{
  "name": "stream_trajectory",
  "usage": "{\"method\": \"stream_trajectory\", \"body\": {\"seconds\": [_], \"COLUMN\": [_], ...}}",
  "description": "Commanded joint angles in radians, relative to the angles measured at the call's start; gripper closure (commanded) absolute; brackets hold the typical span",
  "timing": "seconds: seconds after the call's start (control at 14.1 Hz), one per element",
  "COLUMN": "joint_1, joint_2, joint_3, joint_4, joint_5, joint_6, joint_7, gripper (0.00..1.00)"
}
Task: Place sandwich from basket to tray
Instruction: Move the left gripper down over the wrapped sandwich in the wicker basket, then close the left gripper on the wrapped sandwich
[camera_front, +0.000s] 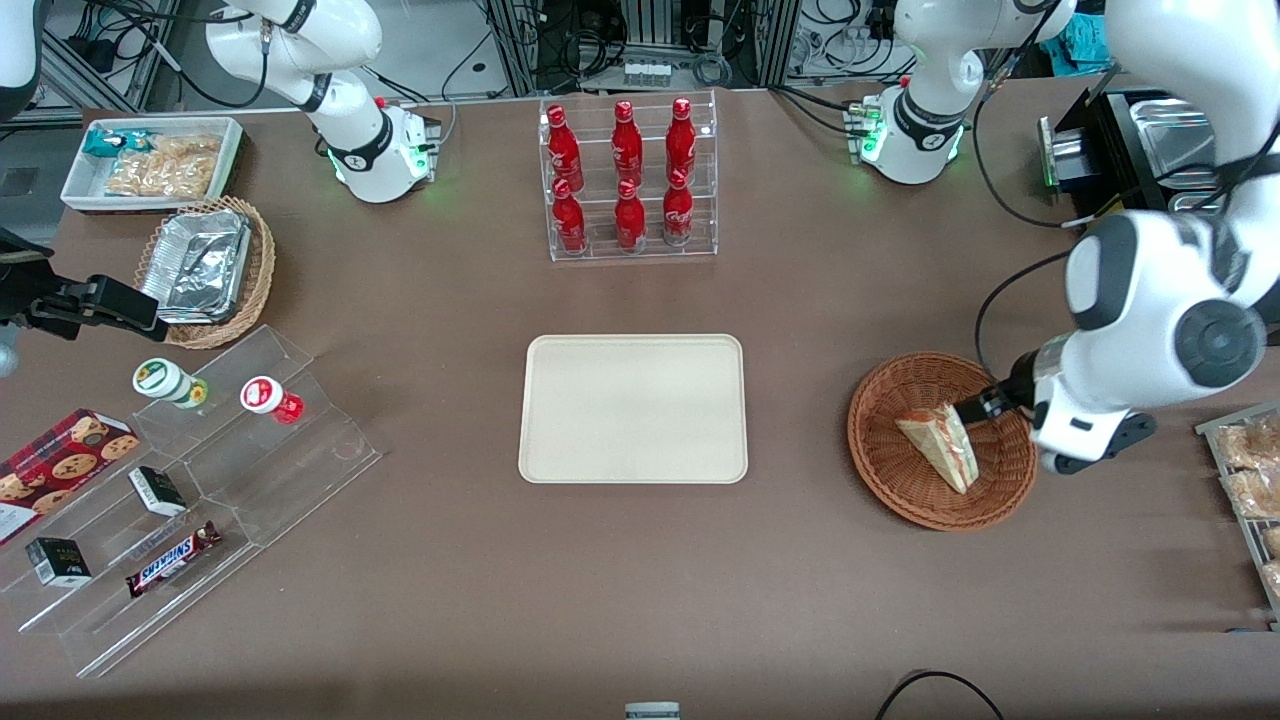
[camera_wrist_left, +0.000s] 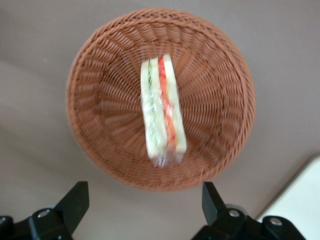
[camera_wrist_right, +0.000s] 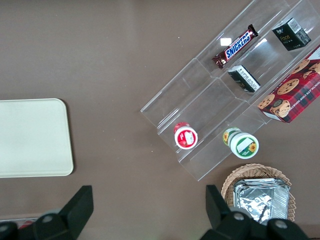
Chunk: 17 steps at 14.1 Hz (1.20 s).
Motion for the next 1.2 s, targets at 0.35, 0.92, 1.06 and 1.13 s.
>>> {"method": "stream_trajectory", "body": {"seconds": [0.35, 0.92, 1.06, 1.13], "joint_1": [0.005, 0.007, 0.007, 0.007], "joint_2": [0.108, 0.166, 0.163, 0.159], "joint_3": [-0.006, 0.0, 0.0, 0.0], "joint_4": [-0.104, -0.117, -0.114, -0.109], "joint_5": [0.006, 0.006, 0.006, 0.006], "joint_6": [0.235, 0.293, 0.292, 0.289], "joint_7": [-0.177, -0.182, -0.181, -0.179], "gripper": [0.0, 0.37, 0.54, 0.59]}}
